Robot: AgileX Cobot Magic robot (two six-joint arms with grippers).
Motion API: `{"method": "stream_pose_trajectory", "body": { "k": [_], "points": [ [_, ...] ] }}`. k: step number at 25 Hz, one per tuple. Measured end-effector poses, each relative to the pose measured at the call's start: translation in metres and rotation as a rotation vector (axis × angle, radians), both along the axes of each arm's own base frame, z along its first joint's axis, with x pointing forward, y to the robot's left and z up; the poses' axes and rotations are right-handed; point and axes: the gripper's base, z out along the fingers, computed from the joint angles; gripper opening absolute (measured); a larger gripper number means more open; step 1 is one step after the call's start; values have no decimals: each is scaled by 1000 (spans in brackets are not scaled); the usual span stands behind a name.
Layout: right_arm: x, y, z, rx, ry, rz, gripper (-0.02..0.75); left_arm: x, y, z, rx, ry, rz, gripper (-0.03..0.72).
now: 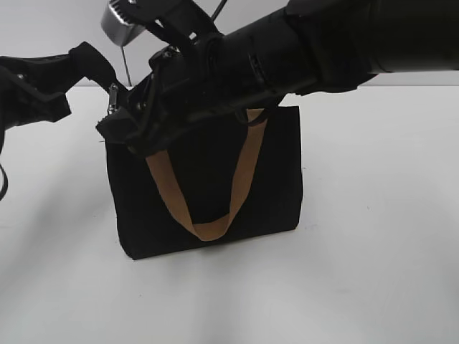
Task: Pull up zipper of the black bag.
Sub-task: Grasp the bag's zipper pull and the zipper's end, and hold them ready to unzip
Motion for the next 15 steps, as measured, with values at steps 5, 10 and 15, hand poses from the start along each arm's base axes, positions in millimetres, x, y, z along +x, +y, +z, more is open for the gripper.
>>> {"method": "stream_pose_trajectory", "body": {
  "k": [5, 10, 15],
  "points": [
    [3, 1, -9, -16, 10, -14, 371, 0, 0, 0, -1, -2, -1, -7],
    [7, 1, -14, -27, 10, -37, 352, 0, 0, 0, 0, -2, -1, -7],
    [11, 2, -16, -1, 36, -89, 347, 0, 0, 0, 0, -2, -1, -7]
  ]
}}
